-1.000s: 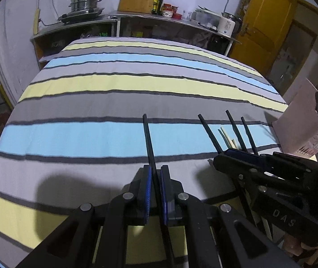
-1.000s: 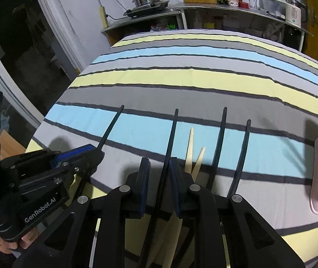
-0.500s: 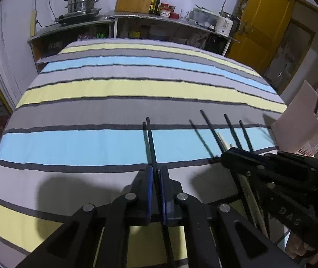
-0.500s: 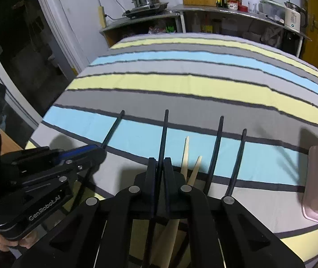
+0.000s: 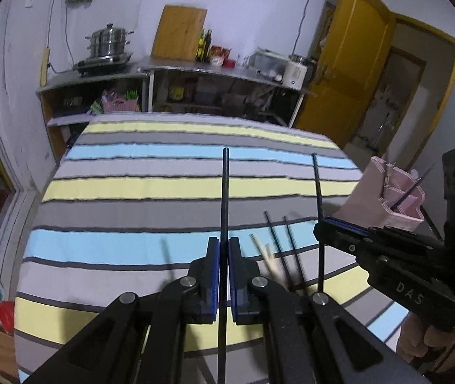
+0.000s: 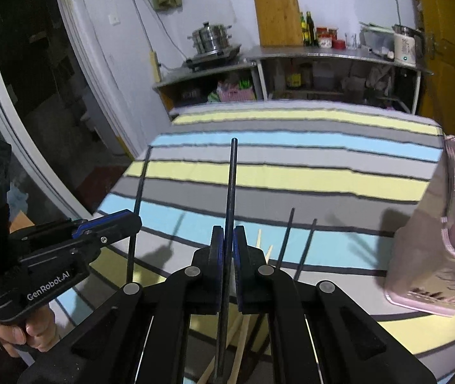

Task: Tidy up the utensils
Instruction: 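Lift both held black chopsticks up over the pink holder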

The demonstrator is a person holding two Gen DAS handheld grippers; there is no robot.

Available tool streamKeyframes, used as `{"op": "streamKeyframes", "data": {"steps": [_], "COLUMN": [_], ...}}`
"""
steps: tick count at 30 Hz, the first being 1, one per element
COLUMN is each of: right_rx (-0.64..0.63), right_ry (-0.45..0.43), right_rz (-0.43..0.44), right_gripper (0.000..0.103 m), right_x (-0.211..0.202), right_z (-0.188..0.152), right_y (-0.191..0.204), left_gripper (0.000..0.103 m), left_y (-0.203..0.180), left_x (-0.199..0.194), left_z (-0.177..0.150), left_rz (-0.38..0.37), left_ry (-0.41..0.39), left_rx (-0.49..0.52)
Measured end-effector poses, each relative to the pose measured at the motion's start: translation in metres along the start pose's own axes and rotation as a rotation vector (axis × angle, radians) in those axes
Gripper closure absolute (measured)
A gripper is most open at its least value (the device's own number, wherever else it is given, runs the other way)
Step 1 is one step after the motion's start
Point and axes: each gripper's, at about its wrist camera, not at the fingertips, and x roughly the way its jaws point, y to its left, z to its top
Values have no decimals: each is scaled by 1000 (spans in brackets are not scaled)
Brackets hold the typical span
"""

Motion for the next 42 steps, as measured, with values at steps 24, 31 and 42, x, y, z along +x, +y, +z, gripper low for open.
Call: {"op": "streamKeyframes", "data": {"steps": [24,31,42], "right_rx": [28,53,125], "right_ry": [-197,-218,-258], "right_rz": [-43,-70,-140], "right_gripper": [97,97,97], "right_x": [-110,-128,-161], "right_z": [3,-4,-10], "right_y": [-14,-28,-70], "left_gripper": [98,98,98], "left_y": [-68,-89,-136], "left_x": [-73,-69,-44], "left_z": [24,20,34], "left_rz": [-104,-149,-239], "left_ry": [-104,-72,-25], "left_rx": [87,111,127]}}
